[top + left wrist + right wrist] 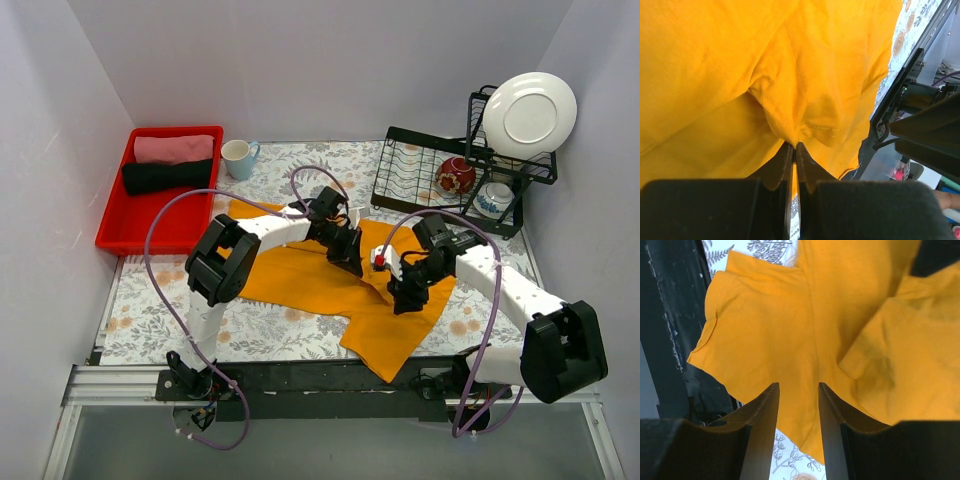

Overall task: Roll the t-shirts
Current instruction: Fold the T-shirt at the center of the board.

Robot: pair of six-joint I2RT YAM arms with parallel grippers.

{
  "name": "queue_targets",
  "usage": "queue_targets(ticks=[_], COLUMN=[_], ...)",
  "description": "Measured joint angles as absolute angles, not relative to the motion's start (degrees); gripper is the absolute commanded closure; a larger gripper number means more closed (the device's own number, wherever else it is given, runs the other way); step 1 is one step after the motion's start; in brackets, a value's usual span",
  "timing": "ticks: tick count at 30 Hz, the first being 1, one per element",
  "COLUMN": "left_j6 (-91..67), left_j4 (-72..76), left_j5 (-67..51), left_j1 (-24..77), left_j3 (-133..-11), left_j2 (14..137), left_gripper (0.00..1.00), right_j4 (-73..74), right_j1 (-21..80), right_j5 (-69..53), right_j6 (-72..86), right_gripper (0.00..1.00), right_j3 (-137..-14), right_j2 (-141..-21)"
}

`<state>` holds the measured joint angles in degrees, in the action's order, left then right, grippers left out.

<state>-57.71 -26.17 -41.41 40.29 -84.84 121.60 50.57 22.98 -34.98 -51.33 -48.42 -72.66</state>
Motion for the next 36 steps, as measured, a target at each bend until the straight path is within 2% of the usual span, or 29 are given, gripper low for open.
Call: queue_targets(ticks=[7,18,36], left_j6=[-56.1,-54.8,-54.8], left_j4=[-27.6,-28.7,-28.7], left_j5=[-39.0,-37.1,-36.8], left_j1=[40.3,40.3,40.3], left_j3=[-84.4,-83.8,-83.9], left_j2=[119.4,119.4,119.4], left_gripper=[1.0,1.0,1.0], right_j4=[45.5,37.6,32.7], right_j1=[27.1,27.8,27.8], right_j5=[-33.3,-28.8,-25.8], right_j6=[-52.8,-52.8,-52.4], right_gripper=[0.52,0.54,0.64], right_j3=[-44.4,-42.8,-41.4], right_j2=[-72.6,-75.7,-80.8])
